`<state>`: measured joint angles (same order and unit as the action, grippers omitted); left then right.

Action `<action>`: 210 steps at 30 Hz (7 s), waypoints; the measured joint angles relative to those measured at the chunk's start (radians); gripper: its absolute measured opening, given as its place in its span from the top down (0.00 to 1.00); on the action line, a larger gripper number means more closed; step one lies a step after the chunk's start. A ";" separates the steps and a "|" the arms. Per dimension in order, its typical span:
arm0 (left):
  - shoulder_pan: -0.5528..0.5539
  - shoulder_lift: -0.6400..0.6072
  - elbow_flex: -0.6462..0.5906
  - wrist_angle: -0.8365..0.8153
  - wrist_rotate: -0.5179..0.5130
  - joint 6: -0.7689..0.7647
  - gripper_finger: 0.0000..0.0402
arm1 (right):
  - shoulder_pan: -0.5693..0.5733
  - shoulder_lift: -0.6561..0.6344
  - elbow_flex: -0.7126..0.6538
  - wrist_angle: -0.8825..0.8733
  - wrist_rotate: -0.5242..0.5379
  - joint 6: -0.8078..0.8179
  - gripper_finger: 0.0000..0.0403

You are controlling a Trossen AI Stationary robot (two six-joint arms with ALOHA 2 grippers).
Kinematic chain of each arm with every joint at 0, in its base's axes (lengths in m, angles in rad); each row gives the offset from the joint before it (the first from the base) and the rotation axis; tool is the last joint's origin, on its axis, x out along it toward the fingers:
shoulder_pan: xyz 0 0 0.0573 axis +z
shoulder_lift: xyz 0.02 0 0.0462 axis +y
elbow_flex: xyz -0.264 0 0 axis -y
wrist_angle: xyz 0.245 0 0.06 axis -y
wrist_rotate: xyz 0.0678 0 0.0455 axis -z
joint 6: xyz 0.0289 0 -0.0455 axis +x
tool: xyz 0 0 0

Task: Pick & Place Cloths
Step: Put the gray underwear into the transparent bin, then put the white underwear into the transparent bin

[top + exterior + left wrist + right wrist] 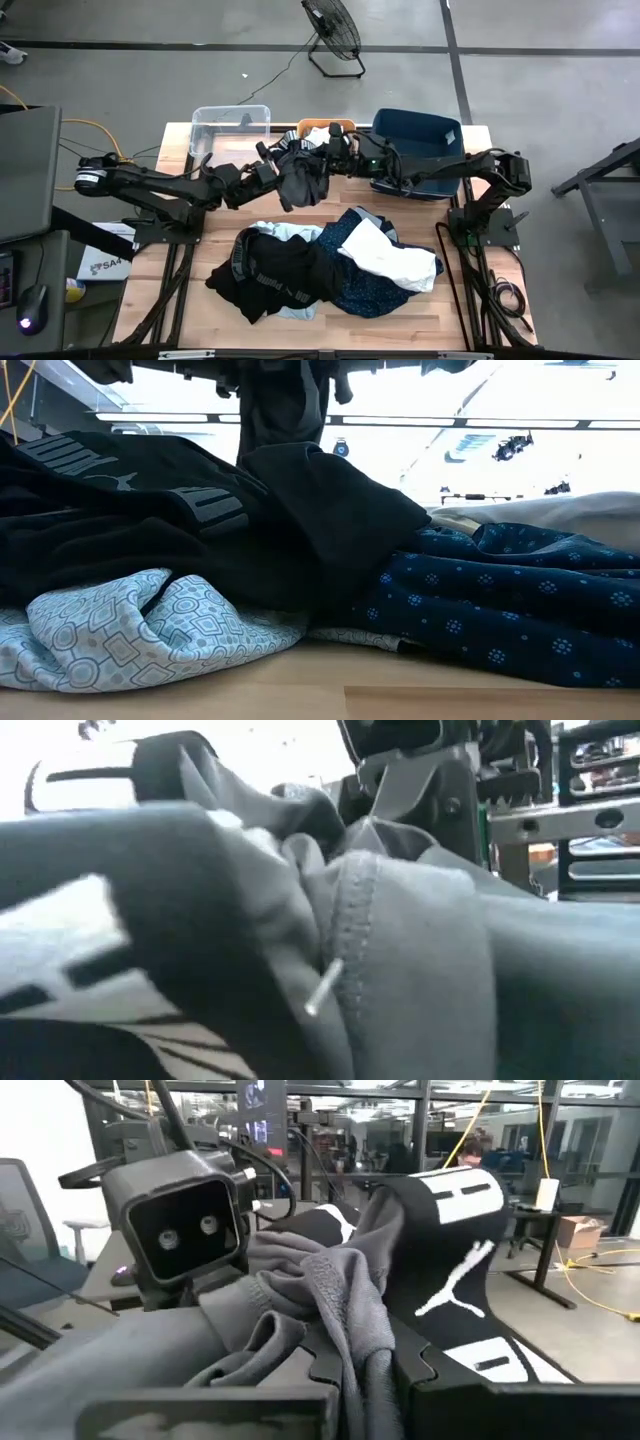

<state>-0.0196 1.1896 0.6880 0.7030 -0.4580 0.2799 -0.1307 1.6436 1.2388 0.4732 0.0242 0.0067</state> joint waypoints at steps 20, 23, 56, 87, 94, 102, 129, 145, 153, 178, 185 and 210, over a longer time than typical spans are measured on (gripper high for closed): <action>0.000 -0.120 0.000 -0.242 -0.034 -0.015 0.96 | 0.001 0.000 0.000 0.009 0.051 -0.002 0.77; 0.000 -0.159 0.000 -0.286 -0.058 0.007 0.98 | 0.008 -0.009 0.000 0.009 0.084 0.000 0.64; 0.345 -0.355 -0.001 -0.146 -0.493 0.603 0.98 | 0.066 -0.127 0.001 -0.200 0.235 0.051 0.18; 0.877 -0.160 0.215 -1.139 -0.057 -0.336 0.99 | 0.066 -0.108 0.000 -0.230 0.235 0.079 0.18; 0.954 0.049 0.423 -1.461 0.092 -0.344 0.99 | 0.066 -0.108 0.000 -0.238 0.235 0.080 0.18; 0.985 0.203 0.470 -1.555 0.184 -0.337 0.97 | 0.066 -0.109 0.000 -0.240 0.235 0.079 0.18; 0.981 0.238 0.607 -1.722 0.168 -0.311 0.35 | 0.066 -0.109 0.000 -0.267 0.235 0.080 0.18; 0.926 0.084 0.651 -1.783 0.414 -0.237 0.34 | 0.099 -0.110 0.000 -0.458 0.230 0.104 0.18; 0.784 -0.111 0.490 -1.652 0.417 -0.258 0.34 | 0.162 -0.110 0.000 -0.669 0.230 0.124 0.18; 0.573 -0.348 0.164 -1.376 0.430 -0.338 0.34 | 0.431 -0.111 0.000 -1.489 -0.101 0.806 0.18; 0.575 -0.348 0.164 -1.376 0.430 -0.338 0.34 | 0.557 -0.112 -0.041 -1.456 0.031 0.941 0.18; 0.575 -0.348 0.164 -1.379 0.429 -0.346 0.34 | 0.639 -0.111 -0.323 -1.179 0.181 1.024 0.42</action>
<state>0.5556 0.8417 0.8520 -0.6761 -0.0292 -0.0657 0.5080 1.5330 0.9154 -0.7055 0.2050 1.0304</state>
